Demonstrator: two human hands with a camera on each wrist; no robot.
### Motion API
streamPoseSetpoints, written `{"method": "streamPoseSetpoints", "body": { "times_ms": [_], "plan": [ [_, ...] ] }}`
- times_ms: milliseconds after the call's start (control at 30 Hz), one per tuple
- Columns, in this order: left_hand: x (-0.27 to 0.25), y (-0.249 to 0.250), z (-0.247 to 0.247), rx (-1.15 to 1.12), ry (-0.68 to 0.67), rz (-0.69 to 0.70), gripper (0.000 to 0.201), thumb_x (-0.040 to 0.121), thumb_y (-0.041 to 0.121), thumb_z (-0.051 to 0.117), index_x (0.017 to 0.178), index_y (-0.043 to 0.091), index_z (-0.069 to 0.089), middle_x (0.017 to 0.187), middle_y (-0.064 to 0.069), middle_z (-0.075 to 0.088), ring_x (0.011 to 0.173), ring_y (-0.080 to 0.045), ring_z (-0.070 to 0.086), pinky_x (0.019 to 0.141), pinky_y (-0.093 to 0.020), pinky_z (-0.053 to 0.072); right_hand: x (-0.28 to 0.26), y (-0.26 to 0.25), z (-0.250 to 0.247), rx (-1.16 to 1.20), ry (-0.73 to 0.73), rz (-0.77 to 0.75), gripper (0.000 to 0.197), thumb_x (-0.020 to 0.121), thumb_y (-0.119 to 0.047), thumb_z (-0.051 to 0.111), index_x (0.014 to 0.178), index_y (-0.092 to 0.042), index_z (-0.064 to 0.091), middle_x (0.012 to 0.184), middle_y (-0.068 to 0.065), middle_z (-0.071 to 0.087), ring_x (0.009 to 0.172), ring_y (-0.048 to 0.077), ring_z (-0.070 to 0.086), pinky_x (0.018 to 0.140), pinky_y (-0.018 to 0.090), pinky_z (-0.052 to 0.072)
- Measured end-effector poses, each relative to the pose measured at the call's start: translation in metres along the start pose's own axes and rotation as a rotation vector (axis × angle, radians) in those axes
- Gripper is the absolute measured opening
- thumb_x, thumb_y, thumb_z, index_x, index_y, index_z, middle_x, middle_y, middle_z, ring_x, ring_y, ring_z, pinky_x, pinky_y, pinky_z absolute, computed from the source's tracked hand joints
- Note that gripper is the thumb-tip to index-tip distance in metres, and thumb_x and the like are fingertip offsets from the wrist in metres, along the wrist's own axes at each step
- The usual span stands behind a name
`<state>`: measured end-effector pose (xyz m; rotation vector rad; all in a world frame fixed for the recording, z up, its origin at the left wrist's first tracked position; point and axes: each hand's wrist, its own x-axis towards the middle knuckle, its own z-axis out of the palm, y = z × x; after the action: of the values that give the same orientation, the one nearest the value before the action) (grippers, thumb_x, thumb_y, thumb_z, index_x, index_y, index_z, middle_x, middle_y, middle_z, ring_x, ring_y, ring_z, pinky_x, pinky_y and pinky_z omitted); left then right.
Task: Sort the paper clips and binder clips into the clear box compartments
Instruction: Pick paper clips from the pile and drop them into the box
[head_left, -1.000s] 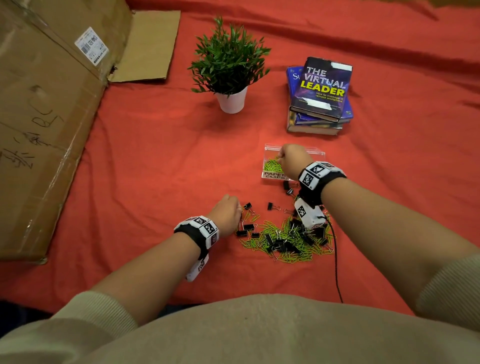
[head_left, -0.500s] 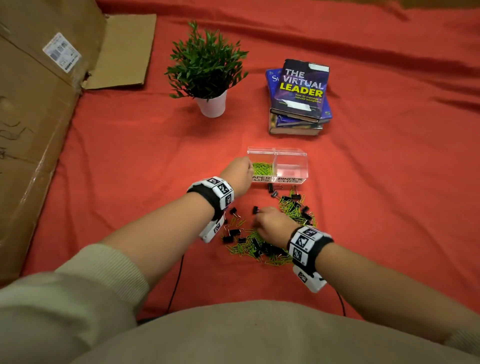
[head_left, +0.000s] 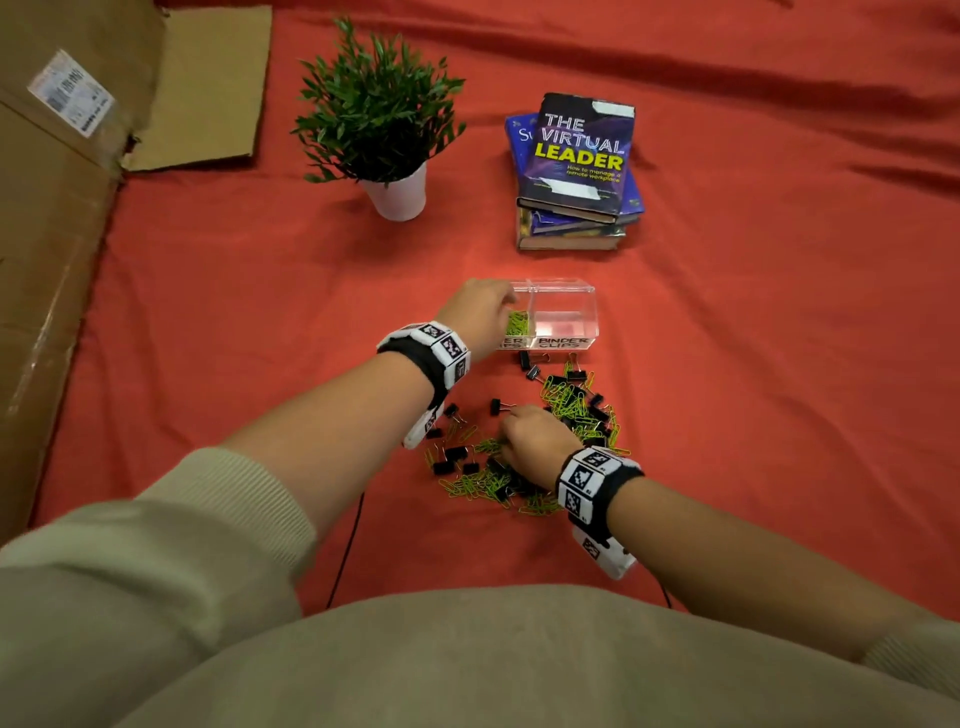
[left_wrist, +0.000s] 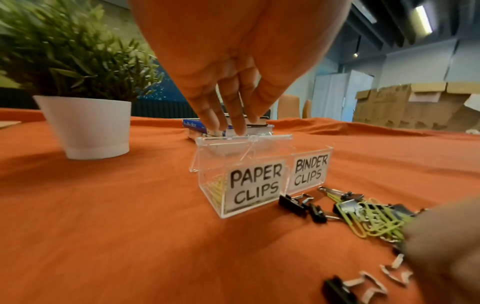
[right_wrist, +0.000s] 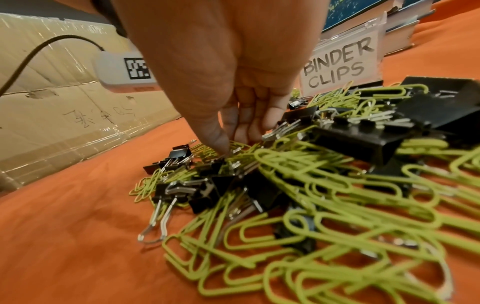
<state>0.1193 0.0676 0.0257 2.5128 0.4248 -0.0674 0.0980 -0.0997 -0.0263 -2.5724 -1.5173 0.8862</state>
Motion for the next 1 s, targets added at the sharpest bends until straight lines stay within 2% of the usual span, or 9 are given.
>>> {"method": "streamPoseSetpoints", "body": {
  "times_ms": [133,233,333,400,467,567,733,900,1000],
  "plan": [
    [-0.047,-0.021,0.005,-0.050,0.064,-0.170,0.010,0.087,0.014,0.052,0.088,0.013,0.062,0.093,-0.005,0.063,0.086,-0.020,0.057,0.076,-0.030,0.046,0.001,0.000,-0.004,0.022,-0.012,0.002,0.030,0.088,-0.012,0.050,0.113,0.002,0.055,0.118,0.016,0.056,0.115,0.030,0.048,0.099,0.035,0.038],
    [-0.085,-0.034,0.019,0.046,-0.093,-0.348,0.016,0.085,0.021,0.054,0.082,0.010,0.065,0.083,-0.007,0.067,0.078,-0.024,0.062,0.069,-0.033,0.051,0.001,0.001,-0.010,0.028,-0.016,-0.012,0.022,0.088,-0.011,0.047,0.105,-0.001,0.057,0.110,0.015,0.058,0.108,0.029,0.050,0.097,0.035,0.039],
    [-0.109,-0.039,0.037,0.181,-0.217,-0.380,0.024,0.085,0.025,0.055,0.073,0.006,0.063,0.074,-0.008,0.064,0.074,-0.028,0.063,0.062,-0.033,0.049,0.000,0.005,-0.016,0.098,-0.030,0.010,0.007,0.090,-0.014,0.049,0.088,-0.008,0.054,0.096,0.011,0.060,0.090,0.025,0.055,0.085,0.033,0.046],
    [-0.115,-0.039,0.046,0.251,-0.220,-0.335,0.026,0.086,0.031,0.057,0.074,0.009,0.060,0.080,-0.008,0.059,0.082,-0.029,0.062,0.066,-0.034,0.049,-0.001,0.009,-0.020,0.212,-0.038,0.069,0.011,0.089,-0.014,0.054,0.091,-0.005,0.059,0.093,0.011,0.065,0.085,0.025,0.061,0.076,0.031,0.052],
    [-0.117,-0.037,0.054,0.275,-0.190,-0.303,0.029,0.087,0.037,0.060,0.093,0.008,0.062,0.097,-0.010,0.058,0.095,-0.028,0.058,0.079,-0.037,0.049,-0.001,0.015,-0.023,0.335,-0.016,0.115,0.009,0.088,-0.013,0.057,0.094,-0.007,0.061,0.090,0.009,0.066,0.080,0.021,0.063,0.070,0.026,0.055],
    [-0.115,-0.036,0.062,0.262,-0.162,-0.287,0.038,0.088,0.036,0.061,0.109,0.005,0.056,0.111,-0.012,0.056,0.108,-0.030,0.053,0.091,-0.039,0.047,-0.002,0.024,-0.030,0.484,0.053,0.136,0.013,0.088,-0.011,0.059,0.099,-0.010,0.065,0.087,0.002,0.064,0.078,0.014,0.060,0.064,0.016,0.047],
    [-0.113,-0.031,0.063,0.235,-0.144,-0.301,0.033,0.090,0.028,0.061,0.110,0.002,0.056,0.113,-0.014,0.055,0.110,-0.031,0.052,0.092,-0.039,0.045,-0.006,0.035,-0.036,0.814,0.038,0.255,0.014,0.090,-0.011,0.057,0.098,-0.014,0.069,0.081,-0.001,0.067,0.068,0.013,0.059,0.064,0.025,0.052],
    [-0.113,-0.029,0.061,0.262,-0.171,-0.296,0.018,0.090,0.006,0.051,0.106,0.000,0.057,0.109,-0.016,0.056,0.106,-0.034,0.055,0.086,-0.042,0.047,-0.008,0.025,-0.041,1.482,-0.028,0.348,0.019,0.092,0.003,0.039,0.088,0.002,0.058,0.087,0.010,0.061,0.071,0.021,0.059,0.067,0.030,0.052],
    [-0.112,-0.025,0.060,0.313,-0.184,-0.285,0.022,0.089,-0.001,0.046,0.108,-0.001,0.055,0.109,-0.017,0.058,0.104,-0.035,0.057,0.084,-0.041,0.048,-0.006,0.019,-0.040,1.570,-0.042,0.372,0.024,0.090,0.003,0.035,0.083,0.001,0.058,0.082,0.012,0.060,0.070,0.023,0.059,0.064,0.030,0.051]
  ]
}}
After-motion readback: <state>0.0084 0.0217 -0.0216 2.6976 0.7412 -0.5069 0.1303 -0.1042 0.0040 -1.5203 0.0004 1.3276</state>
